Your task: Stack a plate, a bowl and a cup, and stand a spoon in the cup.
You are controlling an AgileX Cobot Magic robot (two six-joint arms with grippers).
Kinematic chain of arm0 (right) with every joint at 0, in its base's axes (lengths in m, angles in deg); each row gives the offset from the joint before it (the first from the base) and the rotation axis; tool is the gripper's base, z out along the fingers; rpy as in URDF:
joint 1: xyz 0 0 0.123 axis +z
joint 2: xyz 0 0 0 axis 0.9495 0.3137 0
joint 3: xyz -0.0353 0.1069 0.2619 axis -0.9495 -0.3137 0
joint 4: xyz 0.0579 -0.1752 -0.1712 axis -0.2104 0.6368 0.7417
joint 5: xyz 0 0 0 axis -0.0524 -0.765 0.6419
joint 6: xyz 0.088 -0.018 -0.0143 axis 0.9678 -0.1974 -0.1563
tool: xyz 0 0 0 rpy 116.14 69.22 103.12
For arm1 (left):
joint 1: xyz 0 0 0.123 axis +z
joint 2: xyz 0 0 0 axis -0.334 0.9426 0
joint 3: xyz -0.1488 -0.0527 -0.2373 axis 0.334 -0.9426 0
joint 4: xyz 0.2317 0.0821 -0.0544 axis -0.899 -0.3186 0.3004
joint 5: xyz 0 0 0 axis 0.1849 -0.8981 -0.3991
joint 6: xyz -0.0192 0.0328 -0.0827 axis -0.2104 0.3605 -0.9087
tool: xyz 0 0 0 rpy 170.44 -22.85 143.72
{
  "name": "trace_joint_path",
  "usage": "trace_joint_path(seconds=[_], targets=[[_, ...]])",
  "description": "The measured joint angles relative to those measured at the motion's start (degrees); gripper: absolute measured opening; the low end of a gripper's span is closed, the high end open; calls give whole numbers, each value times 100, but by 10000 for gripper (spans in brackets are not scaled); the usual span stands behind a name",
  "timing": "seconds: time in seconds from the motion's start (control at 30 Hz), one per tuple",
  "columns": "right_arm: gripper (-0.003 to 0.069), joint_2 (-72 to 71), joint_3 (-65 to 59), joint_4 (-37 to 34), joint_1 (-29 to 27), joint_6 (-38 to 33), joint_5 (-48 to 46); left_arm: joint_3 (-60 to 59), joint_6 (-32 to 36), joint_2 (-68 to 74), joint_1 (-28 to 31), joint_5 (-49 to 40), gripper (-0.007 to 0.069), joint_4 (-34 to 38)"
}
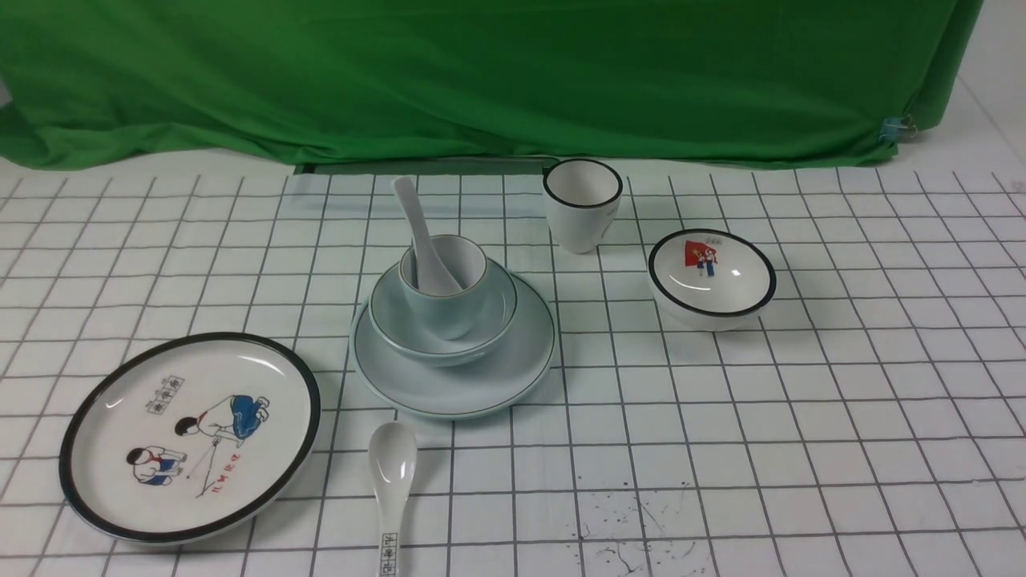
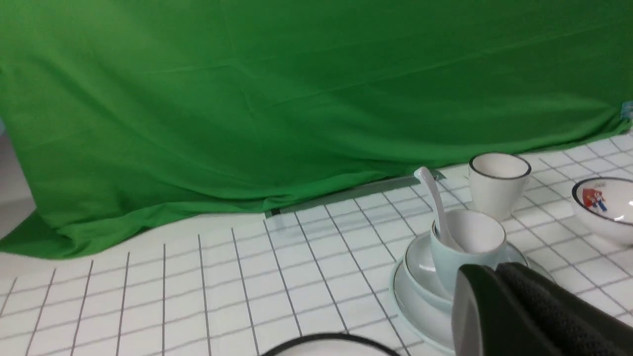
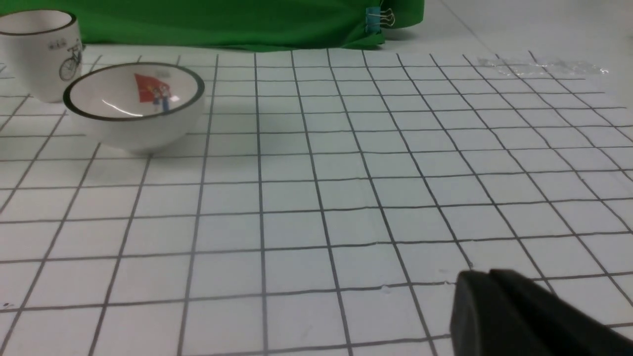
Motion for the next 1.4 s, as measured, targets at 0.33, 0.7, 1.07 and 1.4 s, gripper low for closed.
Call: trace_joint_path(seconds=[0.33,0.7,1.07,1.4], targets=[[87,0,0,0,-2,6,5,-1728,0,-557,1042,1786,-28,553],[123,-2,0,0,-2,6,5,-2756,0,-964,1564,1010,-28,734],[151,-2,0,0,-2,6,11,-2756,-86,-964,1471,986,-28,718],[171,-2,0,0,-2,6,11,-2756,-104,-964,1471,986,-28,562]])
